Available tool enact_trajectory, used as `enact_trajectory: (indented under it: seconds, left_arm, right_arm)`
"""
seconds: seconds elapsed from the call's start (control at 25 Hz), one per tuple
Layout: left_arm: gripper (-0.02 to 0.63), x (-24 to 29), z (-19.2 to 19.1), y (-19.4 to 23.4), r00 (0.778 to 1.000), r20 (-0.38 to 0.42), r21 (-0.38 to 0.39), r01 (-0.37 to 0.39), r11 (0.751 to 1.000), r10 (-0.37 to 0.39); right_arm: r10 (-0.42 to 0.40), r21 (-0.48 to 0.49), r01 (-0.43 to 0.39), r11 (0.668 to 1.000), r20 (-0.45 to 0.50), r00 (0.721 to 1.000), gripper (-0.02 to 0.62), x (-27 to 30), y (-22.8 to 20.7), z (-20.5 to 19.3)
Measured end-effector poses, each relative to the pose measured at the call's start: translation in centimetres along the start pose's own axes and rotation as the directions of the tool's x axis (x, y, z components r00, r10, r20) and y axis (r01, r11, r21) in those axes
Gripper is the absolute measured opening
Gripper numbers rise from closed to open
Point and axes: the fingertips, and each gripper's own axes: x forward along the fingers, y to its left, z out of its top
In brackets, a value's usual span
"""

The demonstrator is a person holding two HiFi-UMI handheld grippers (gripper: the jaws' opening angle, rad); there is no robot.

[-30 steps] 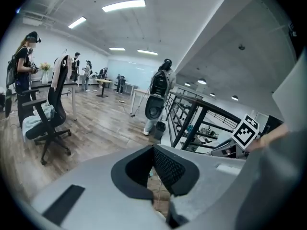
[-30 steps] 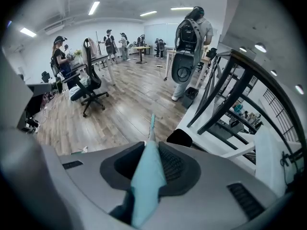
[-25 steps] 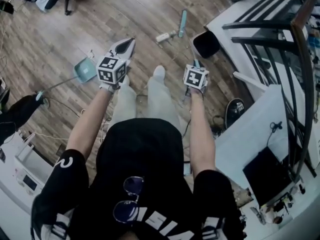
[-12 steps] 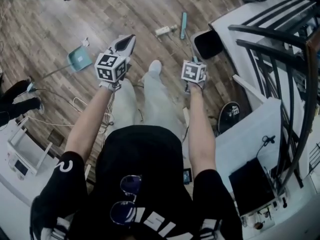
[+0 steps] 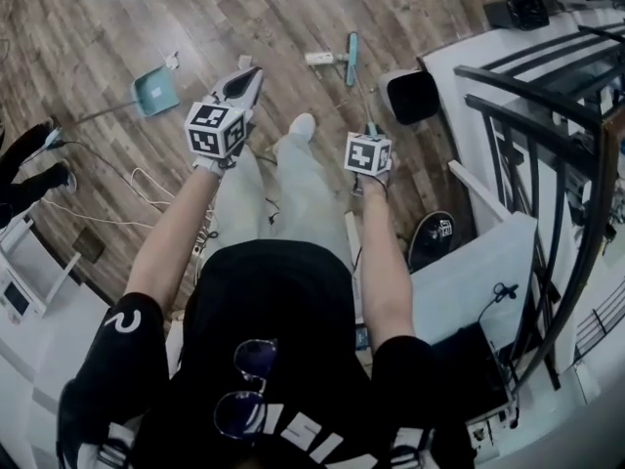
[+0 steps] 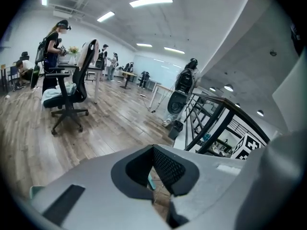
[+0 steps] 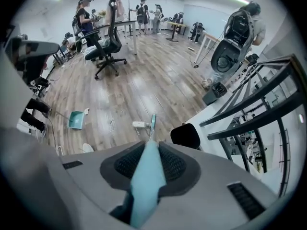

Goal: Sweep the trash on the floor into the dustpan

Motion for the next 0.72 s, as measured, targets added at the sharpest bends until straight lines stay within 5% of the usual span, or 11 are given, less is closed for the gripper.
enact_trajectory:
  seconds: [0.72]
  left_arm:
    - [-0.002, -12.5, -5.2, 11.2, 0.983, 0.044, -0.112, -0.17, 0.979, 0.176]
  right_arm:
    - [0.07, 0.001, -0.07, 0.998, -0.038, 0.997, 0.083, -1.7, 12.5, -0.3]
